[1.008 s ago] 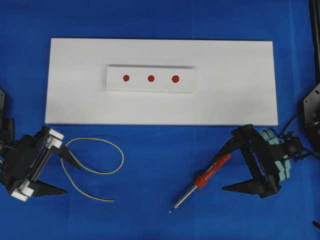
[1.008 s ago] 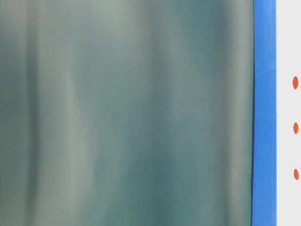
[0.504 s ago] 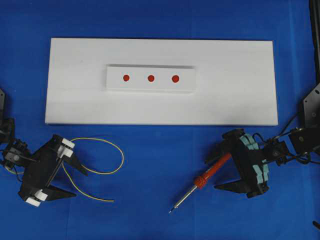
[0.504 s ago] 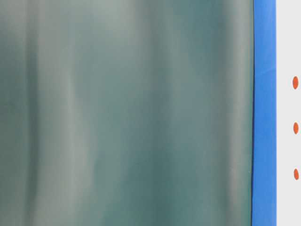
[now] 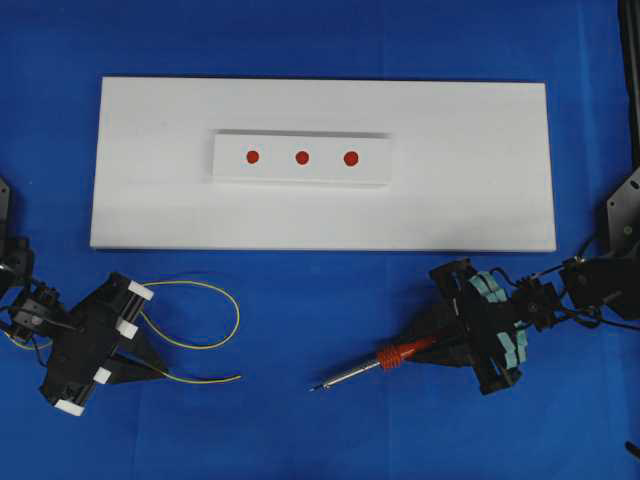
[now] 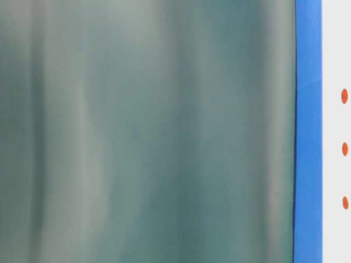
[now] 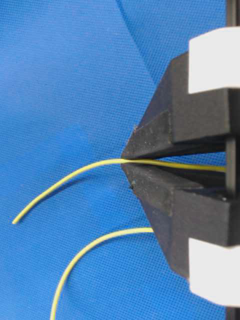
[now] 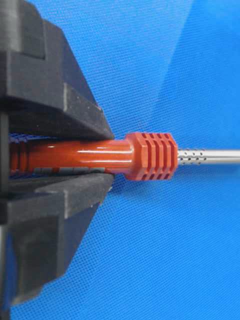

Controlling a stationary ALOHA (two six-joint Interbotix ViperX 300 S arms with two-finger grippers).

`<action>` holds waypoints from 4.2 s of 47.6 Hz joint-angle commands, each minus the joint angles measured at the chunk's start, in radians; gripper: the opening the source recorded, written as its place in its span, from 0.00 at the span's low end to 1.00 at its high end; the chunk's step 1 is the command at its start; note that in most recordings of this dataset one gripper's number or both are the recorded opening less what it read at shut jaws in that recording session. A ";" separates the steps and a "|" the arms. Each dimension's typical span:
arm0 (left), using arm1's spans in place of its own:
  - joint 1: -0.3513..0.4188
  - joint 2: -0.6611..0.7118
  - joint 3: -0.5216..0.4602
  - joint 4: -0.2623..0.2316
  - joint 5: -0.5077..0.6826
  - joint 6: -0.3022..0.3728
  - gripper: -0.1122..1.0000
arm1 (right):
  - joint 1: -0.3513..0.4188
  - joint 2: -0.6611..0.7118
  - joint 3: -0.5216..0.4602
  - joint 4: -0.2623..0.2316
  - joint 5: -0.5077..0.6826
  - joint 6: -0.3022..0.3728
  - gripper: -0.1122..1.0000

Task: Touch the tip of the soldering iron to the tip of the solder at the mark.
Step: 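Grasp the yellow solder wire with left gripper, iron handle with right, then lift both tools and carry them up over the red-dot strip, then move the right gripper's iron tip leftward toward the left red dot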

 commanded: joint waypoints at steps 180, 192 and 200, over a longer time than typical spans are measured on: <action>0.649 -0.262 -0.385 0.011 1.071 -0.034 0.12 | -0.543 -0.426 -0.433 -0.192 1.181 0.003 0.16; 0.649 -0.262 -0.385 0.009 1.072 -0.034 0.12 | -0.526 -0.357 -0.486 -0.192 1.183 0.000 0.16; 0.649 -0.262 -0.387 0.009 1.080 -0.032 0.12 | -0.520 -0.295 -0.528 -0.192 1.183 0.002 0.16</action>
